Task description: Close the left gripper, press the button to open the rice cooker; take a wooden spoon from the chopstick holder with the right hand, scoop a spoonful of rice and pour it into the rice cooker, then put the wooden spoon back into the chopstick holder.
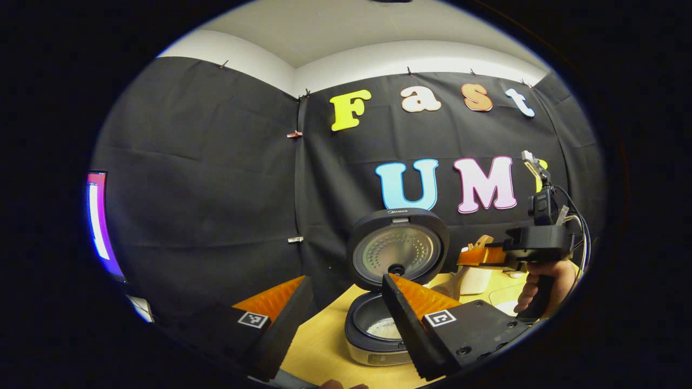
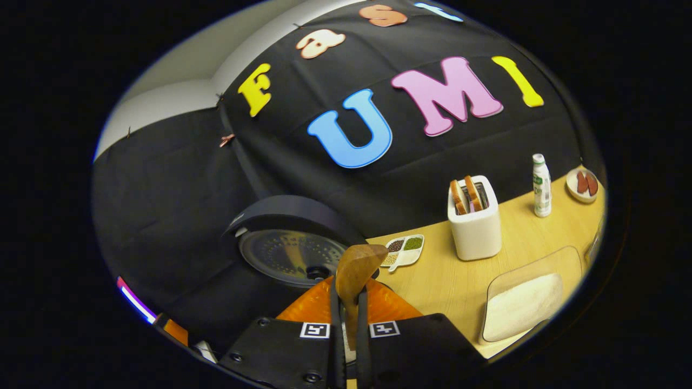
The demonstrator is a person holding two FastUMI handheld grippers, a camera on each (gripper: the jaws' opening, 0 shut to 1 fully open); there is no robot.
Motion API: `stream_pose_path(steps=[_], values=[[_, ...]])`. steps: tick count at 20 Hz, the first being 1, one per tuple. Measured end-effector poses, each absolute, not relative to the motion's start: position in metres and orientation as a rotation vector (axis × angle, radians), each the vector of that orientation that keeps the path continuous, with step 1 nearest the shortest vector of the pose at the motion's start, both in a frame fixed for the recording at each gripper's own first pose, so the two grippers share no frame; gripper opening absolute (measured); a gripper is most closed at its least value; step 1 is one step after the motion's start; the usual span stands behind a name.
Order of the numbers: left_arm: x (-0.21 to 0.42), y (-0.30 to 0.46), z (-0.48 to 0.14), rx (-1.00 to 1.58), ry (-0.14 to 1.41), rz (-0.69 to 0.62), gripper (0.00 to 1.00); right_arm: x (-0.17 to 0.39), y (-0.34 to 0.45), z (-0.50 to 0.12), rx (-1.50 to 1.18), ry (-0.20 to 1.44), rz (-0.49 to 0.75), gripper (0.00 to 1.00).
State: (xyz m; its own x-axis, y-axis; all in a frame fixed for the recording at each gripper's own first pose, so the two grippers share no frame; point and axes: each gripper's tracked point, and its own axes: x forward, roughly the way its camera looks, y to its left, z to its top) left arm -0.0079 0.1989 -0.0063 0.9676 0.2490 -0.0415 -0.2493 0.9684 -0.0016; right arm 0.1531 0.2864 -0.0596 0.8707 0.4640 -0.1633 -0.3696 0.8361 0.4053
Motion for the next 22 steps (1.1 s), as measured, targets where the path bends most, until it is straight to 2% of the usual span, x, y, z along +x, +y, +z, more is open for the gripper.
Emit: stream_pose_path(steps=[5, 11, 16, 21, 22], values=[[-0.010, 0.203, -0.009, -0.031, 0.045, 0.267, 0.89, 0.134, 0.317, -0.048, 0.018, 0.124, 0.549, 0.12], [-0.011, 0.199, -0.008, -0.040, 0.043, 0.263, 0.89, 0.114, 0.342, -0.047, -0.290, -0.026, 0.669, 0.12], [-0.013, 0.194, -0.004, -0.035, 0.048, 0.258, 0.89, 0.115, 0.330, -0.045, -0.136, 0.008, 0.645, 0.12], [-0.002, 0.177, 0.007, -0.036, 0.049, 0.238, 0.89, 0.136, 0.260, -0.026, 0.073, 0.048, 0.498, 0.12], [0.002, 0.170, 0.009, -0.034, 0.045, 0.229, 0.89, 0.139, 0.237, -0.025, 0.082, 0.048, 0.457, 0.16]])
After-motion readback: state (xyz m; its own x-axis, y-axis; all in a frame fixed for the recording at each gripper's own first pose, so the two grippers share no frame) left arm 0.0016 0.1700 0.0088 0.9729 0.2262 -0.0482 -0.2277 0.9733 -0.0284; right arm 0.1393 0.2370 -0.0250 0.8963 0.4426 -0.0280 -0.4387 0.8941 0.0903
